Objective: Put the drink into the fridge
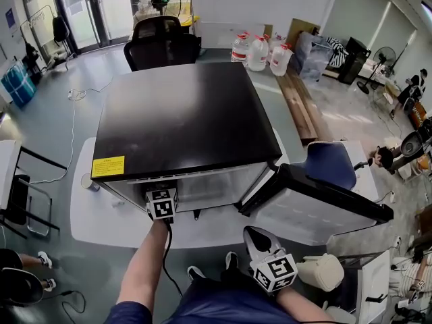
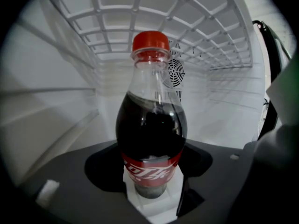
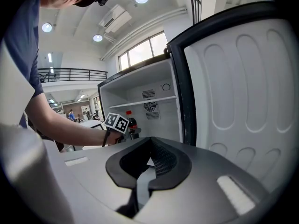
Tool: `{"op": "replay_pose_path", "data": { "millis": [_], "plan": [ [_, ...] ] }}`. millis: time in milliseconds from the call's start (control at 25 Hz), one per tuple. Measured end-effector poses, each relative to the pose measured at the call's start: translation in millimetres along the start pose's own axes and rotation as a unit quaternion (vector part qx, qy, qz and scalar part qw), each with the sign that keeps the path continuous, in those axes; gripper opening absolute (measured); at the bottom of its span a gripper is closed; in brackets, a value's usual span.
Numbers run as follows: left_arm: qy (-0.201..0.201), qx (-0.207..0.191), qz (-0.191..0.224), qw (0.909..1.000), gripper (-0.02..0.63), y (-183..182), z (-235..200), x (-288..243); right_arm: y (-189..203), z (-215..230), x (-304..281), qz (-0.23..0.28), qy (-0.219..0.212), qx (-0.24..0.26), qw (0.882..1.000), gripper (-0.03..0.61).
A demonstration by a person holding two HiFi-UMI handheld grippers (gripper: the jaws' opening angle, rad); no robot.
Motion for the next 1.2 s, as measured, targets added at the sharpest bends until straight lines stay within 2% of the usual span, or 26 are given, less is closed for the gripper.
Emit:
{"op": "replay_pose_path", "data": {
  "millis": [240,520,720,840,1040,1200],
  "plan": [
    [0.001,0.009,-0.007,0.9999,0.318,-0.4,1.0,4.0,-0.2,-9.8,-11.1,-0.004,-0.024,-0.001,1.000,0.003],
    [0.015,0.047,0.000,0.9988,0.318,10.0,11.5,35.9,1.1,-11.4,-24.3,-0.007,-0.050,-0.015,0.999,0.003],
    [0.031,0.067,0.005,0.9973,0.318,13.4,18.2,74.1,-4.4,-18.6,-38.0,-0.004,-0.077,-0.016,0.997,0.003],
    [0.037,0.079,0.016,0.9960,0.318,16.2,18.1,104.4,-7.4,-27.9,-44.7,-0.002,-0.097,-0.009,0.995,0.004],
    [0.069,0.104,0.047,0.9910,0.312,15.5,26.3,149.4,-14.2,-38.0,-57.1,0.002,-0.132,0.010,0.991,0.003],
    [0.077,0.122,0.094,0.9851,0.215,-4.7,37.0,190.0,-36.8,-40.3,-64.7,0.028,-0.145,0.037,0.988,0.004]
  ]
}}
Point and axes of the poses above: the fingertips, and each gripper's own axes: x backward along the fingers, z to its right, y out of its underside, the point moved 2 cm from there along x, backward along the fingers, and after that the axes turned 3 degrees about -x, right-handed, at the moved point
